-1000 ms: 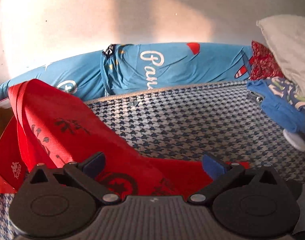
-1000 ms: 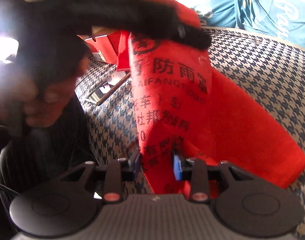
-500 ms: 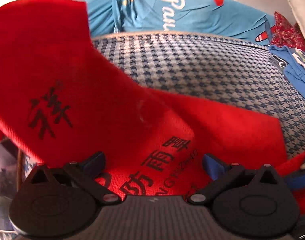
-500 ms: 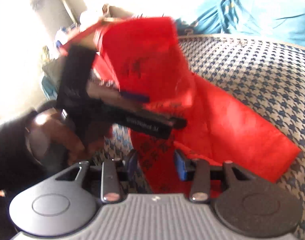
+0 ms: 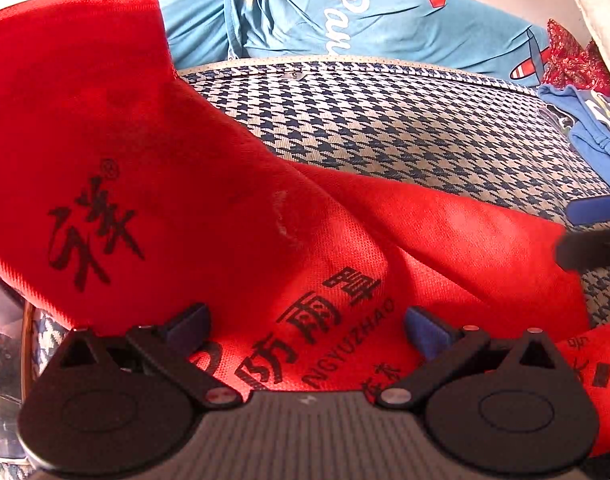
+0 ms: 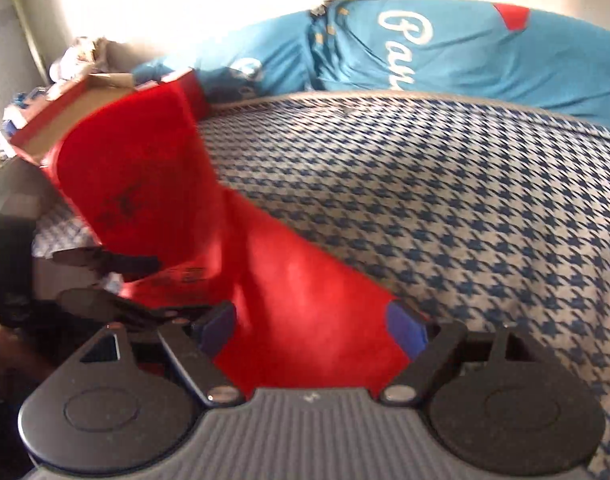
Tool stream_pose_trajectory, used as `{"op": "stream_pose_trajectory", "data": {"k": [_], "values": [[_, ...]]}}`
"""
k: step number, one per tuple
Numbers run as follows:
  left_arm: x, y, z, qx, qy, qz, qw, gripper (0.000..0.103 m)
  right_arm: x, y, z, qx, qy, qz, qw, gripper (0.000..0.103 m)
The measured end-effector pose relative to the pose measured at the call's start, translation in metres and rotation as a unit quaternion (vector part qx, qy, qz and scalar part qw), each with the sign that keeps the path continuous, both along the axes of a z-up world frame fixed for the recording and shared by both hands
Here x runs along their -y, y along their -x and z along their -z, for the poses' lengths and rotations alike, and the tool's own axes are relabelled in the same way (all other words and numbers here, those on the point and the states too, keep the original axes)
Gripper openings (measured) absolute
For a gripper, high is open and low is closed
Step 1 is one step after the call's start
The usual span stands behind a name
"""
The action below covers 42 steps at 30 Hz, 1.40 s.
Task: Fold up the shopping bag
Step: 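Lower the folded bag onto the bed and open the right gripper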
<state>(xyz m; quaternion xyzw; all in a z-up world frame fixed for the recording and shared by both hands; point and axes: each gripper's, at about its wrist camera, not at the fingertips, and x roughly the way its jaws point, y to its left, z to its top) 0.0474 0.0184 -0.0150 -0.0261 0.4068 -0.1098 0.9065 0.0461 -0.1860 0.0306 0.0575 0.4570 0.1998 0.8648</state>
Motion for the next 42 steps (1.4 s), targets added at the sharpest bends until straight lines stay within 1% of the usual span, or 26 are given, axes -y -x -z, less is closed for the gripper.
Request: {"op": "stream_pose_trajectory", "data": {"k": [1, 2, 4, 6, 10, 13, 15, 17, 18, 19, 20, 21, 23, 24, 26, 27, 28, 29, 31, 36, 38, 42], "values": [[0.000, 0.000, 0.000, 0.001, 0.000, 0.000, 1.0000, 0.103, 0.003, -0.004, 0.003, -0.001, 0.002, 0.000, 1.000, 0.096], [0.000, 0.000, 0.000, 0.001, 0.000, 0.000, 1.0000, 0.103, 0.005, -0.010, 0.005, -0.002, -0.001, -0.003, 1.000, 0.099], [0.000, 0.000, 0.000, 0.002, 0.000, 0.000, 1.0000, 0.103, 0.009, -0.020, 0.015, -0.012, -0.011, -0.020, 1.000, 0.100], [0.000, 0.000, 0.000, 0.003, 0.000, -0.001, 1.0000, 0.103, 0.008, -0.029, 0.023, -0.023, -0.011, -0.034, 0.999, 0.101], [0.000, 0.002, 0.001, 0.007, 0.000, -0.001, 1.0000, 0.103, 0.000, -0.033, 0.035, -0.045, 0.009, -0.045, 0.998, 0.101], [0.001, 0.002, 0.001, 0.009, -0.001, -0.003, 1.0000, 0.103, -0.009, -0.030, 0.037, -0.038, 0.028, -0.062, 0.997, 0.101], [0.001, 0.002, 0.001, 0.010, 0.000, -0.004, 0.9999, 0.103, -0.014, -0.026, 0.037, -0.032, 0.039, -0.071, 0.996, 0.096], [0.002, 0.002, 0.001, 0.012, 0.000, -0.004, 0.9999, 0.103, -0.015, -0.025, 0.037, -0.028, 0.048, -0.070, 0.996, 0.084], [0.002, 0.002, 0.002, 0.012, 0.000, -0.005, 0.9999, 0.103, -0.014, -0.024, 0.036, -0.025, 0.052, -0.068, 0.996, 0.080], [0.003, 0.001, 0.002, 0.013, 0.000, -0.005, 0.9999, 0.103, -0.013, -0.025, 0.035, -0.025, 0.049, -0.065, 0.996, 0.071], [0.003, 0.001, 0.002, 0.014, 0.000, -0.005, 0.9999, 0.103, -0.010, -0.025, 0.034, -0.027, 0.039, -0.058, 0.997, 0.065], [0.003, 0.001, 0.002, 0.015, 0.000, -0.006, 0.9999, 0.103, -0.008, -0.026, 0.034, -0.030, 0.032, -0.055, 0.998, 0.062], [0.004, 0.000, 0.002, 0.016, 0.000, -0.006, 0.9999, 0.103, -0.007, -0.026, 0.033, -0.030, 0.026, -0.054, 0.998, 0.050], [0.005, 0.000, 0.002, 0.017, 0.000, -0.006, 0.9998, 0.103, -0.007, -0.025, 0.033, -0.028, 0.025, -0.055, 0.998, 0.049], [0.007, -0.001, 0.002, 0.019, 0.001, -0.007, 0.9998, 0.103, -0.007, -0.023, 0.031, -0.022, 0.021, -0.060, 0.998, 0.035], [0.007, -0.001, 0.002, 0.021, 0.001, -0.007, 0.9998, 0.103, -0.007, -0.022, 0.030, -0.019, 0.017, -0.065, 0.998, 0.031], [0.008, -0.001, 0.001, 0.023, 0.000, -0.006, 0.9997, 0.103, -0.007, -0.021, 0.029, -0.016, 0.013, -0.069, 0.997, 0.023], [0.009, -0.001, 0.001, 0.025, -0.001, -0.006, 0.9997, 0.103, -0.008, -0.018, 0.026, -0.007, 0.009, -0.075, 0.997, 0.020], [0.011, 0.000, -0.001, 0.037, 0.002, -0.003, 0.9993, 0.103, -0.009, -0.018, 0.023, 0.007, 0.008, -0.077, 0.997, 0.019], [0.017, 0.001, -0.006, 0.068, 0.003, 0.008, 0.9977, 0.103, 0.004, -0.021, 0.012, 0.029, -0.018, -0.038, 0.999, 0.019], [0.021, 0.002, -0.007, 0.078, -0.003, 0.015, 0.9968, 0.103, 0.009, -0.022, 0.010, 0.035, -0.015, -0.022, 0.999, 0.019], [0.023, -0.003, -0.004, 0.071, 0.002, 0.017, 0.9973, 0.103, 0.014, -0.020, 0.009, 0.038, -0.006, -0.002, 0.999, 0.019]]}}
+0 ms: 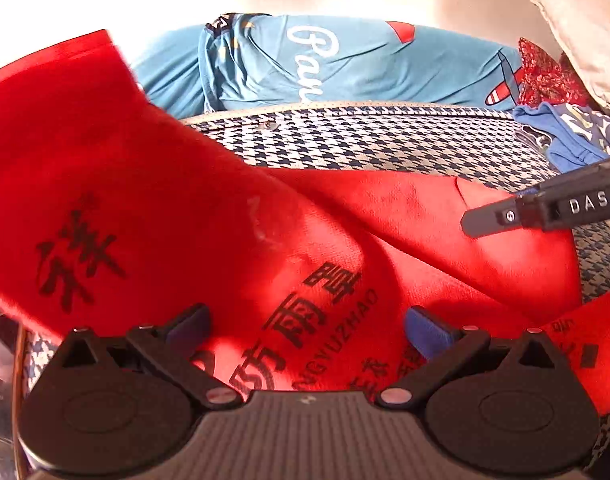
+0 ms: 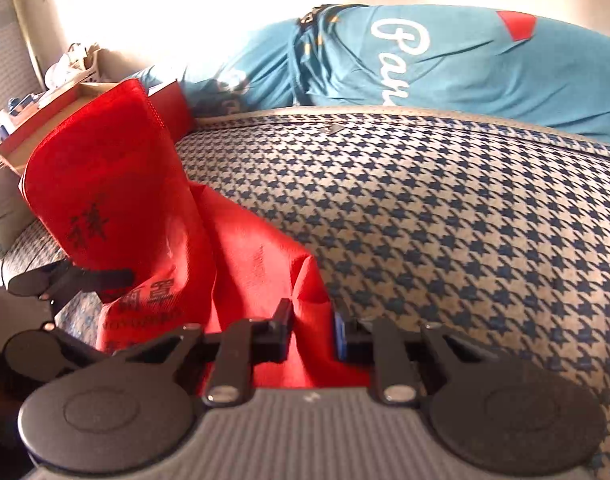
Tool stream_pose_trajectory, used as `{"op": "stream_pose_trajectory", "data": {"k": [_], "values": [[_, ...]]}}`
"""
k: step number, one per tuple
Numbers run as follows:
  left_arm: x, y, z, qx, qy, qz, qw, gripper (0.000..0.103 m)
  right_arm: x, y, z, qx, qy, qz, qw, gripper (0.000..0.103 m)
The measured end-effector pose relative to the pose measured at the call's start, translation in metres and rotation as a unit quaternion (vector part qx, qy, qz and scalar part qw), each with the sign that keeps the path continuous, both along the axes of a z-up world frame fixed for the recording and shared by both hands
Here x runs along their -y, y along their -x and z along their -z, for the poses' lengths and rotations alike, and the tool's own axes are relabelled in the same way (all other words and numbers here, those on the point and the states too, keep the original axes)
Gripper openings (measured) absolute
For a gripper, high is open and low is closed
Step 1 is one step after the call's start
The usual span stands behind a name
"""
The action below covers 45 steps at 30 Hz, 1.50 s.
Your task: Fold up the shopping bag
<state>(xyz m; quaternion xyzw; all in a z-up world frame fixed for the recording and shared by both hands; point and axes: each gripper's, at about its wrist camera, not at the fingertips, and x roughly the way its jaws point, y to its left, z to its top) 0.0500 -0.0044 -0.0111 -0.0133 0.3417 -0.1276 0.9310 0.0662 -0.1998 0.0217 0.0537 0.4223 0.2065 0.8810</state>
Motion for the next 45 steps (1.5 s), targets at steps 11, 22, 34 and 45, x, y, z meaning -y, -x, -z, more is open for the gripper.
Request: {"op": "stream_pose_trajectory", "data": {"k": [11, 22, 34, 45], "values": [[0.016, 0.000, 0.000, 0.010, 0.000, 0.017, 0.9998, 0.103, 0.007, -0.005, -0.005, 0.038, 0.016, 0.027, 0.999, 0.019], [0.030, 0.001, 0.002, 0.015, -0.012, 0.036, 0.9992, 0.103, 0.015, -0.008, -0.012, 0.083, 0.046, 0.078, 0.992, 0.019], [0.026, 0.000, 0.006, -0.001, -0.001, 0.035, 0.9994, 0.103, 0.020, -0.008, -0.011, 0.104, 0.069, 0.118, 0.985, 0.034], [0.012, -0.002, 0.010, -0.005, 0.001, 0.035, 0.9994, 0.103, 0.025, 0.004, -0.033, 0.145, 0.026, 0.123, 0.981, 0.068]]}}
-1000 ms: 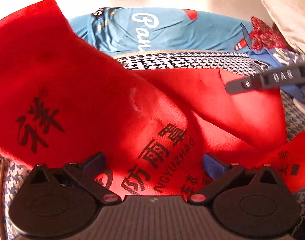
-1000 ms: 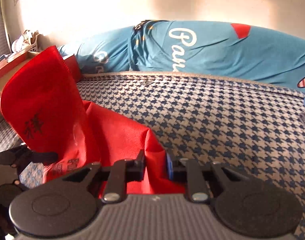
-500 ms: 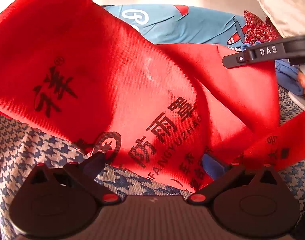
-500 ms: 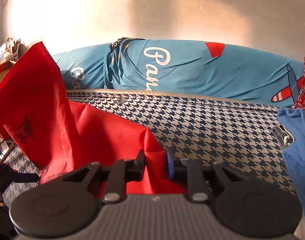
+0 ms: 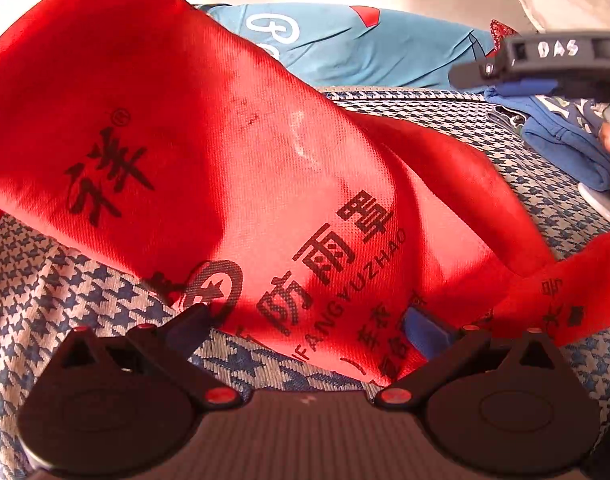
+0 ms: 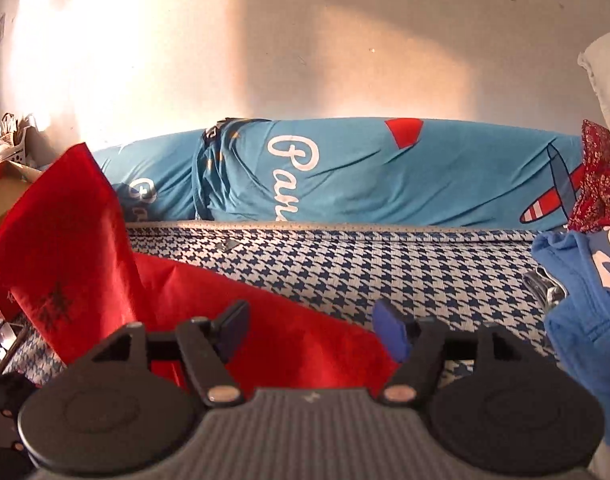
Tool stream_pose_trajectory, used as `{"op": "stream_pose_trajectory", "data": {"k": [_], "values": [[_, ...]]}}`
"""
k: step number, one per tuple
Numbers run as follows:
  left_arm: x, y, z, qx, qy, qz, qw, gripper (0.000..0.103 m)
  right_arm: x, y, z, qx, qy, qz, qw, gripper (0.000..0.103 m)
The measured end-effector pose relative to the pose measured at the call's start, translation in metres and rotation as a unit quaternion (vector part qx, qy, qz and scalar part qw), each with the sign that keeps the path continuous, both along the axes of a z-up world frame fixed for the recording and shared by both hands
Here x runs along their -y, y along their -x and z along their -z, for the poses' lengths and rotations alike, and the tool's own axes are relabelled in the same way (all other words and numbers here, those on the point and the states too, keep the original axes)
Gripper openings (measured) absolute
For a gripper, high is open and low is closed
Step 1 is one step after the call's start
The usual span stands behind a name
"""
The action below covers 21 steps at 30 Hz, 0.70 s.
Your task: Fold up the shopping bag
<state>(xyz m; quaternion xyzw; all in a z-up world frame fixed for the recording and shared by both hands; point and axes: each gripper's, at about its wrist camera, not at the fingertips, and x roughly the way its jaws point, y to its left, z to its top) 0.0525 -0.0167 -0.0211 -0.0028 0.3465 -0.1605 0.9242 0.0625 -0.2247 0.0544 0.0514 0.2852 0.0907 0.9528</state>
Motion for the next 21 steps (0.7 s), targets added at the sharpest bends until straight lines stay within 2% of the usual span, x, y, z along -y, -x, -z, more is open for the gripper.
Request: {"op": "stream_pose_trajectory", "data": {"k": [1, 6, 12, 14, 18, 21], "values": [[-0.002, 0.000, 0.000, 0.000, 0.000, 0.000, 1.0000, 0.103, -0.001, 0.000, -0.001, -0.002, -0.008, -0.009, 1.000, 0.070], [-0.009, 0.001, 0.000, -0.004, 0.001, 0.003, 1.0000, 0.103, -0.014, -0.010, 0.008, -0.072, -0.085, -0.079, 0.991, 0.073], [-0.023, -0.002, 0.001, -0.009, 0.002, 0.005, 0.9999, 0.103, -0.032, -0.014, 0.019, -0.109, -0.101, -0.111, 0.983, 0.075], [-0.028, -0.003, 0.001, -0.009, 0.002, 0.005, 0.9999, 0.103, -0.039, -0.013, 0.019, -0.109, -0.097, -0.124, 0.981, 0.083], [-0.036, -0.005, 0.002, -0.010, 0.003, 0.004, 0.9999, 0.103, -0.050, -0.014, 0.023, -0.118, -0.103, -0.150, 0.976, 0.083], [-0.043, -0.008, 0.003, -0.010, 0.003, 0.004, 0.9999, 0.103, -0.059, -0.020, 0.033, -0.132, -0.104, -0.143, 0.975, 0.083]]}}
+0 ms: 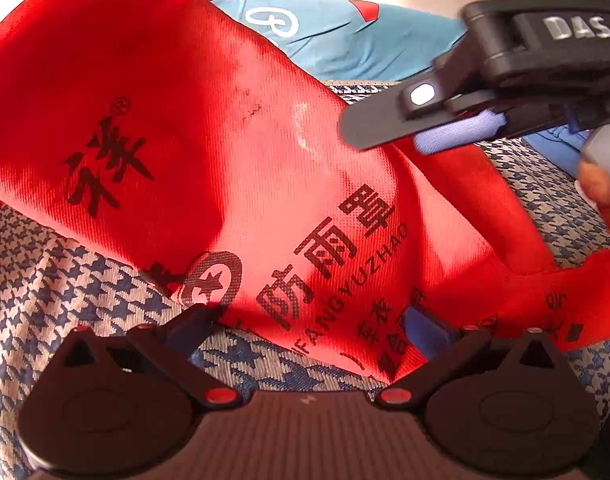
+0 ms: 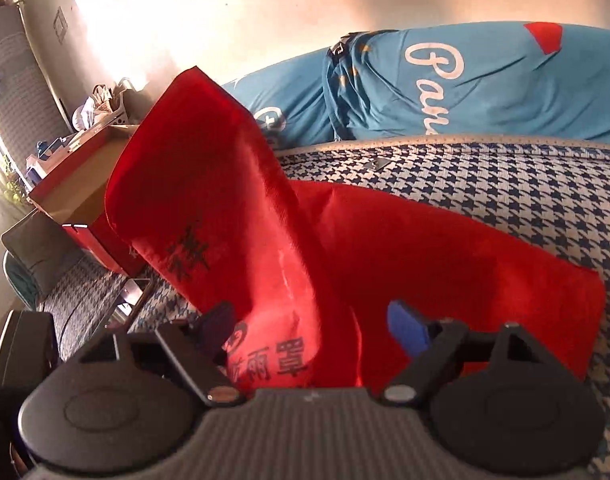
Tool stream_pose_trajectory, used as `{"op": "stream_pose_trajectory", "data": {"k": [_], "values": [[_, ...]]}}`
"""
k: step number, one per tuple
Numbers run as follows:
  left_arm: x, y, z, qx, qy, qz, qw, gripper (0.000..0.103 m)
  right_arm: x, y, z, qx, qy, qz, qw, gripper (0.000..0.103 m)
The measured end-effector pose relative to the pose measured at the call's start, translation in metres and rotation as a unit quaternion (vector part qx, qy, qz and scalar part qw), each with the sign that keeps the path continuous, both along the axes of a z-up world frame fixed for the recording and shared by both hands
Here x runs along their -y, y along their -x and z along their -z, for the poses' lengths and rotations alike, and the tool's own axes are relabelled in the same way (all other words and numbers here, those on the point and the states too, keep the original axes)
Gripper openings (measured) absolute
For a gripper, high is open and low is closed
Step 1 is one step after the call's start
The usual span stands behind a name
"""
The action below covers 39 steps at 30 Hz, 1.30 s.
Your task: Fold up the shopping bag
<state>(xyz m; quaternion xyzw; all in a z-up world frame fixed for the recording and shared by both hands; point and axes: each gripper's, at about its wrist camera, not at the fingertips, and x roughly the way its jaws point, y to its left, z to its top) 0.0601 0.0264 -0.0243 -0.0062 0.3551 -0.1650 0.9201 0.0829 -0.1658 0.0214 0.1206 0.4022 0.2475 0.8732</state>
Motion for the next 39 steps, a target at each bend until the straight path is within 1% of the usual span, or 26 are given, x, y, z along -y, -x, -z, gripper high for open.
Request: {"op": "stream_pose_trajectory", "data": {"k": [1, 3, 5, 6, 7, 8, 9, 10, 11, 13, 17, 24, 28, 30, 33, 35, 39], "values": [[0.000, -0.001, 0.000, 0.000, 0.000, 0.000, 1.0000, 0.103, -0.003, -0.002, 0.003, -0.004, 0.005, 0.001, 1.000, 0.083], [-0.006, -0.002, 0.000, 0.000, -0.043, -0.020, 0.9989, 0.103, -0.009, -0.005, 0.008, -0.009, 0.013, 0.000, 1.000, 0.083], [-0.014, -0.003, -0.001, 0.000, -0.044, -0.020, 0.9988, 0.103, -0.014, -0.006, 0.012, -0.010, 0.018, -0.005, 1.000, 0.081], [-0.018, -0.004, -0.001, 0.000, -0.045, -0.019, 0.9988, 0.103, -0.016, -0.006, 0.014, -0.012, 0.017, -0.009, 1.000, 0.076], [-0.017, -0.004, -0.001, 0.000, -0.045, -0.019, 0.9988, 0.103, -0.017, -0.006, 0.016, -0.014, 0.016, -0.013, 1.000, 0.064], [-0.020, -0.005, -0.001, -0.001, -0.045, -0.019, 0.9988, 0.103, -0.018, -0.007, 0.018, -0.021, 0.013, -0.021, 0.999, 0.055], [-0.020, -0.006, -0.001, -0.002, -0.045, -0.019, 0.9988, 0.103, -0.021, -0.007, 0.020, -0.024, 0.017, -0.024, 0.999, 0.053], [-0.024, -0.007, -0.001, -0.002, -0.045, -0.019, 0.9988, 0.103, -0.023, -0.006, 0.020, -0.020, 0.026, -0.026, 0.999, 0.048], [-0.027, -0.008, -0.002, -0.002, -0.045, -0.019, 0.9988, 0.103, -0.023, -0.005, 0.020, -0.019, 0.028, -0.030, 0.999, 0.037], [-0.032, -0.010, -0.002, -0.003, -0.046, -0.019, 0.9988, 0.103, -0.023, -0.005, 0.021, -0.024, 0.021, -0.035, 0.999, 0.030], [-0.041, -0.013, -0.005, -0.004, -0.052, -0.021, 0.9985, 0.103, -0.025, 0.000, 0.019, -0.016, 0.021, -0.048, 0.998, 0.019], [-0.060, -0.020, -0.013, -0.013, -0.049, -0.030, 0.9983, 0.103, -0.028, 0.005, 0.009, 0.007, 0.020, -0.070, 0.997, 0.013], [-0.080, -0.021, -0.020, -0.016, -0.050, -0.033, 0.9981, 0.103, -0.031, 0.010, 0.001, 0.018, 0.014, -0.093, 0.995, 0.012], [-0.077, -0.021, -0.022, -0.017, -0.053, -0.034, 0.9978, 0.103, -0.032, 0.012, -0.002, 0.020, 0.013, -0.101, 0.995, 0.012], [-0.090, -0.018, -0.027, -0.019, -0.059, -0.034, 0.9975, 0.103, -0.034, 0.014, -0.004, 0.021, 0.012, -0.105, 0.994, 0.012], [-0.099, -0.015, -0.033, -0.014, -0.061, -0.032, 0.9975, 0.103, -0.034, 0.014, -0.005, 0.022, 0.012, -0.106, 0.994, 0.012], [-0.100, -0.011, -0.045, 0.005, -0.058, -0.033, 0.9978, 0.103, -0.033, 0.016, -0.008, 0.027, 0.011, -0.110, 0.994, 0.012]]}}
